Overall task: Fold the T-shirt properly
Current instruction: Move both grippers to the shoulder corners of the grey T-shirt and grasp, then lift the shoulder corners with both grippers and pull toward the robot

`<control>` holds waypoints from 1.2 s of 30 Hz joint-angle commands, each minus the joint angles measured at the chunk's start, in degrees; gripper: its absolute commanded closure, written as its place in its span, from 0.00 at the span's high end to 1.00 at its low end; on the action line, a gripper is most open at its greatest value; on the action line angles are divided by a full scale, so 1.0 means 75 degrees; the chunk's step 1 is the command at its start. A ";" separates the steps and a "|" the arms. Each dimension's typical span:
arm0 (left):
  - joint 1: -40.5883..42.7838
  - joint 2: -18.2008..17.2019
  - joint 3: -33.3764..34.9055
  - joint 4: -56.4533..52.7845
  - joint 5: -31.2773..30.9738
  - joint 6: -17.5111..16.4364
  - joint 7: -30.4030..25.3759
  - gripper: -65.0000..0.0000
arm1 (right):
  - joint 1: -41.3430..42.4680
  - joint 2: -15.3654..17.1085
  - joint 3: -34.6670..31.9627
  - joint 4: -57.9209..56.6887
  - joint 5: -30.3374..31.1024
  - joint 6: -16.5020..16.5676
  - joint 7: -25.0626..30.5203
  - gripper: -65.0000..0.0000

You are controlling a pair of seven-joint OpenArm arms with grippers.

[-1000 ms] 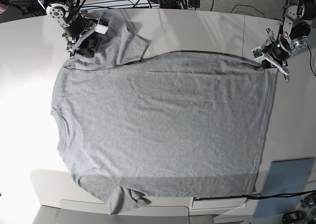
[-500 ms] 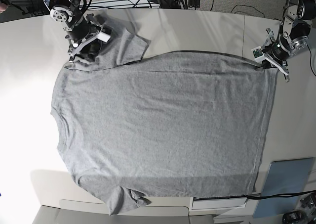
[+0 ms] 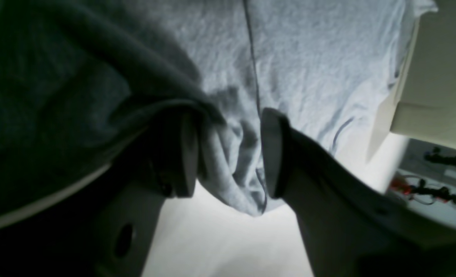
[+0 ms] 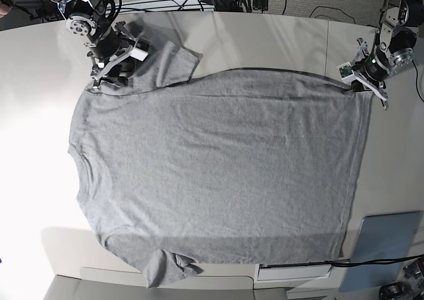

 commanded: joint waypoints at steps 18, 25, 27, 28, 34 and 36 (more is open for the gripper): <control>0.0347 -0.0076 0.0099 0.0023 -0.0545 -0.0612 -0.0044 0.00 | -0.0527 0.0201 0.0248 0.0423 0.0443 -0.2133 -0.1489 0.00; 0.1358 -0.0539 -0.0230 0.0810 -0.1906 -0.0286 -0.0023 0.00 | -0.1851 0.0997 0.0251 0.1361 0.0443 -0.2133 -0.2040 0.00; 0.1743 -0.0595 -0.0513 0.1014 -0.2314 -0.0300 -0.0029 0.00 | -0.2142 0.1131 0.0251 0.1454 0.0437 -0.2142 -0.2288 0.00; 0.1944 -0.0603 -0.0653 0.1110 -0.2419 -0.0297 -0.0029 0.00 | -0.2294 0.1163 0.0251 0.1501 0.0405 -0.2151 -0.2384 0.00; 0.2990 -0.0597 -0.1317 0.1539 -0.2521 -0.0291 -0.0050 0.00 | -0.3325 0.1172 0.0251 0.1900 -0.0291 -0.2707 -0.2702 0.00; 0.3264 -0.0597 -0.1498 0.1617 -0.2518 -0.0294 -0.0050 0.00 | -0.3663 0.1172 0.0251 0.2055 -0.0309 -0.2719 -0.2702 0.00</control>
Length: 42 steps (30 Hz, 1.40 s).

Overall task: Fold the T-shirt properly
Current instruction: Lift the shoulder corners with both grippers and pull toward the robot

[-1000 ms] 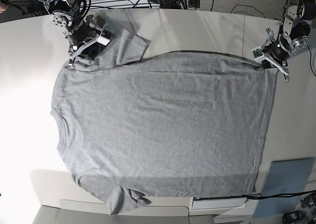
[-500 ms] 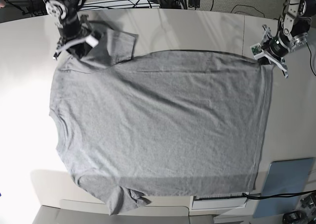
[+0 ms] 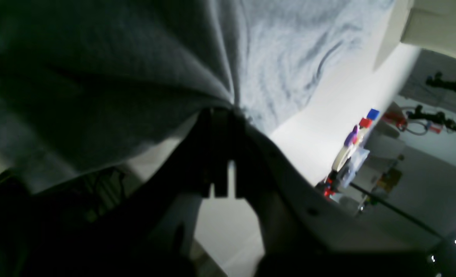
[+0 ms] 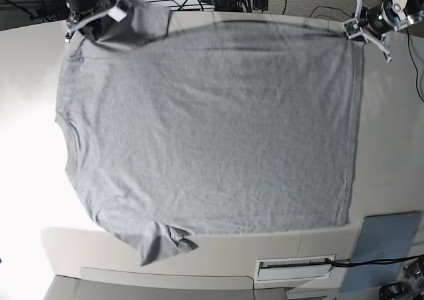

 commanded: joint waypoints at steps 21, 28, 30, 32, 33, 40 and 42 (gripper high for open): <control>0.0997 -0.0128 -0.1719 0.0606 -0.2279 -0.0312 -0.2328 0.00 | -0.0714 0.0076 0.0038 0.0321 -0.0635 -0.1649 -0.0102 0.00; 0.0125 -0.0102 -0.1719 0.0609 -0.3092 -0.0306 -0.2221 0.00 | 0.0536 0.0070 0.0038 0.0321 0.0321 -0.1647 -0.0125 0.00; -0.0114 0.0009 -0.1719 0.0609 -0.3258 -0.0230 -0.1845 0.00 | 0.0857 -0.0006 0.0038 0.0321 0.0391 -0.1647 -0.0122 0.00; -0.0382 0.0198 -0.1719 0.0609 -0.3480 0.0055 -0.1335 0.00 | 0.1154 -0.0119 0.0038 0.0321 0.0388 -0.1641 -0.0119 0.00; -0.0495 0.0274 -0.1719 0.0606 -0.3579 0.0178 -0.1105 0.00 | 0.1306 -0.0169 0.0038 0.0321 0.0393 -0.1635 -0.0114 0.00; -0.1116 0.0507 -0.1716 0.0606 -0.3800 0.0361 -0.0029 0.00 | 0.1868 -0.0286 0.0038 0.0321 0.0452 -0.1396 -0.0023 0.00; -0.1186 0.0507 -0.1716 0.0603 -0.3797 0.0399 0.0096 0.00 | 0.1865 -0.0283 0.0038 0.0321 0.0446 -0.1396 0.0163 0.00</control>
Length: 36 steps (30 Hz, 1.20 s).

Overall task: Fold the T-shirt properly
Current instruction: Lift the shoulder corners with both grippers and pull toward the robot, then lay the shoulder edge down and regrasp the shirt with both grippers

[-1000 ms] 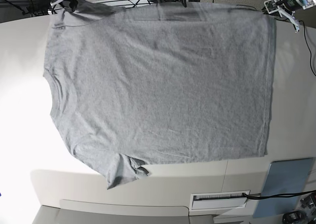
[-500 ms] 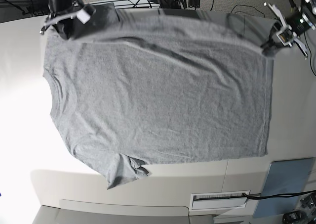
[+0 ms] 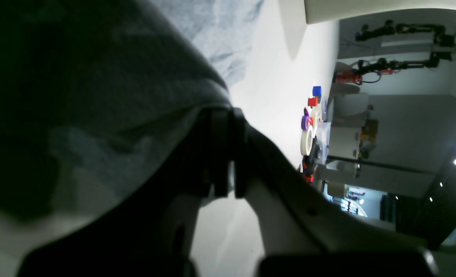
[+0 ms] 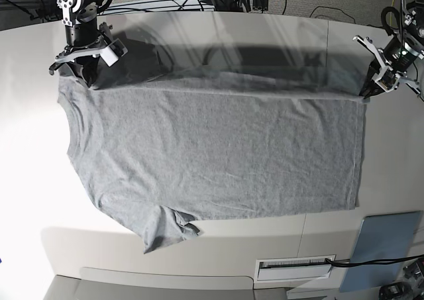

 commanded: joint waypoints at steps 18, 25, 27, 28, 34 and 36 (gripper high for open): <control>-0.1110 -0.0020 0.2130 -0.0079 -0.0023 0.2428 0.0793 0.00 | 0.1000 -0.0149 0.0038 0.0050 0.0723 0.0201 0.0621 0.00; -0.1463 0.0530 0.2127 -0.0221 -0.0023 0.2457 0.0828 0.00 | 0.1425 -0.0149 0.0038 -0.0729 0.1151 0.0201 0.0857 0.00; -0.1609 0.0574 0.2130 -0.0437 -0.0023 0.2460 0.0825 0.00 | 0.1542 -0.0149 0.0038 -0.0906 0.1151 0.0189 0.0921 0.00; -0.1673 0.0574 0.2130 -0.0542 -0.0023 0.2457 0.0825 0.00 | 0.1626 -0.0149 0.0038 -0.0994 0.1151 0.0187 0.0927 0.00; -0.2040 0.0571 0.2130 -0.0863 -0.0026 0.2425 0.0828 0.00 | 0.2232 -0.0277 0.0035 -0.1524 0.1262 0.0166 0.1040 0.00; -0.2171 0.0571 0.2127 -0.0863 -0.0023 0.2425 0.0863 0.00 | 0.2384 -0.0274 0.0035 -0.1603 0.1475 0.0166 0.1087 0.00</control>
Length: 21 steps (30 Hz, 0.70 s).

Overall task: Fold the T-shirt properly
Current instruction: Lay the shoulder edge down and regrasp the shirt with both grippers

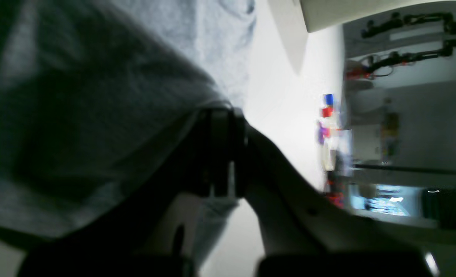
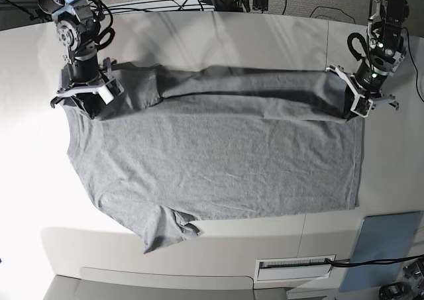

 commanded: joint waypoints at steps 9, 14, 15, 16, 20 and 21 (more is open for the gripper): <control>-0.0455 -0.0128 -0.0070 -0.0143 0.0073 0.0184 0.0210 0.00 | 0.0265 0.0108 0.0064 0.0079 -0.0137 -0.0187 -0.0017 0.00; -0.0455 -0.0131 -0.0070 -0.0379 0.0321 0.0265 0.0157 0.00 | 0.0262 0.0105 0.0064 0.0079 -0.0271 -0.0367 -0.0032 0.00; -0.0458 -0.0134 -0.0070 -0.0388 0.0321 0.0268 0.0152 0.00 | 0.0262 0.0108 0.0064 0.0079 -0.0271 -0.0367 -0.0047 0.00; -0.0472 -0.0137 -0.0070 -0.0388 0.0323 0.0271 0.0128 0.00 | 0.0262 0.0105 0.0064 0.0076 -0.0268 -0.0367 -0.0064 0.00; -0.0766 -0.0154 -0.0070 -0.0388 0.0321 0.0265 0.0090 0.00 | 0.0259 0.0105 0.0064 0.0050 -0.0219 -0.0364 -0.0096 0.00; -0.0851 -0.0152 -0.0070 -0.0388 0.0321 0.0262 0.0102 0.00 | 0.0262 0.0105 0.0064 0.0050 -0.0181 -0.0358 -0.0122 0.00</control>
